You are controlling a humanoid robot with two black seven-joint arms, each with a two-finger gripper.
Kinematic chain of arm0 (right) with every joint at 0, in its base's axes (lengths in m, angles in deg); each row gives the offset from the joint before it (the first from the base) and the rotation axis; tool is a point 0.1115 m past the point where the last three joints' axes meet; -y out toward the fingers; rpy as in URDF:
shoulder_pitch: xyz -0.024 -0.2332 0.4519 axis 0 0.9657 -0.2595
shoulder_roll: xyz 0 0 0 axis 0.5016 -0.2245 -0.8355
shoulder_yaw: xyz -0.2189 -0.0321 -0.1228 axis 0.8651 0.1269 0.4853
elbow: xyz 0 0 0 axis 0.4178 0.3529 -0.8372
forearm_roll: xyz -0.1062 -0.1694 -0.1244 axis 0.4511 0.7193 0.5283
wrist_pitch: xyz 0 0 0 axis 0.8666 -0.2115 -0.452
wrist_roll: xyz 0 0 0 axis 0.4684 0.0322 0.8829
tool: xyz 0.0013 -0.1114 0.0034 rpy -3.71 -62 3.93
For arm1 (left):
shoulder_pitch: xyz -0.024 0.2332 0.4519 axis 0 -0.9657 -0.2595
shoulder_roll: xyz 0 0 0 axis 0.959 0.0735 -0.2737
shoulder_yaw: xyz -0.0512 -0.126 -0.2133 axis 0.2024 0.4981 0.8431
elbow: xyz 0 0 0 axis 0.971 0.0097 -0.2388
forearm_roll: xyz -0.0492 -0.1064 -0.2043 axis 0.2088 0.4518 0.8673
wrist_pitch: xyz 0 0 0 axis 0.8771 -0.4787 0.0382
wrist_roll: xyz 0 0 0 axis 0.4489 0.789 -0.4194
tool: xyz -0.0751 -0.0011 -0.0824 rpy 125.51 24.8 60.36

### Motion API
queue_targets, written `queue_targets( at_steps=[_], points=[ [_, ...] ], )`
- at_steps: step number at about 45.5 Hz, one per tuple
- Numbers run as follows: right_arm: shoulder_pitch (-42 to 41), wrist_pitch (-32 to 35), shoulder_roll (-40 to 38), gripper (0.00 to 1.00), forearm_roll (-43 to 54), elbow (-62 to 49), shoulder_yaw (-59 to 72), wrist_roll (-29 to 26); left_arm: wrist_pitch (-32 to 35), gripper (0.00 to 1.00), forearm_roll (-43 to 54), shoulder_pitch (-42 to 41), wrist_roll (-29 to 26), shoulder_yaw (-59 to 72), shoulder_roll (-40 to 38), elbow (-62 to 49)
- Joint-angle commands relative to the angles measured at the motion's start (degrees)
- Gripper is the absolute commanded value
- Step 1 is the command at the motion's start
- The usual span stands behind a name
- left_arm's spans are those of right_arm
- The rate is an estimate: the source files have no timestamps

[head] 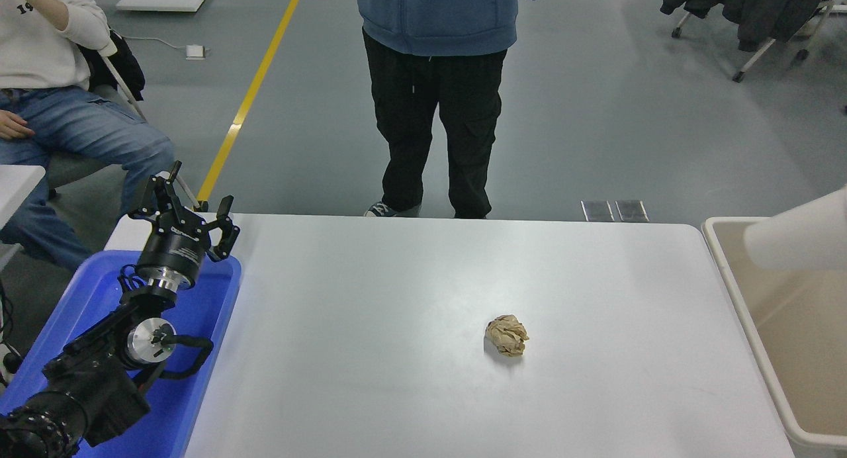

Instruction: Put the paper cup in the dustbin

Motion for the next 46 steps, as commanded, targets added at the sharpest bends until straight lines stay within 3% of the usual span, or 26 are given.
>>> queue_targets(
  at_steps=[1,24,36,41,42,46],
  points=[
    [1.35,0.36,10.01,0.00,-9.41,-20.86,5.97,0.09,0.01,1.00,0.00,0.00,-0.01,0.00,0.00,0.00],
    [18.05,1.85,42.71,0.00,-41.76,-69.73,7.03,-2.02,0.01,1.00,0.00,0.00,-0.01,0.00,0.00,0.00],
    [23.07,0.36,49.31,0.00,-65.93,-73.17,6.77,-16.16,0.01,1.00,0.00,0.09,-0.01,0.00,0.00,0.01],
    [23.68,-5.43,51.51,0.00,-73.14,-73.17,4.14,-21.78,0.01,1.00,0.00,0.09,-0.01,0.00,0.00,0.09],
    [23.94,-8.40,52.55,0.00,-75.15,-73.17,1.44,-25.28,0.09,1.00,0.00,0.09,-0.01,0.00,0.00,0.01],
    [23.95,-13.34,54.49,0.00,-76.14,-73.26,-4.03,-28.74,0.09,1.00,0.00,0.09,-0.01,0.00,0.00,0.09]
  ],
)
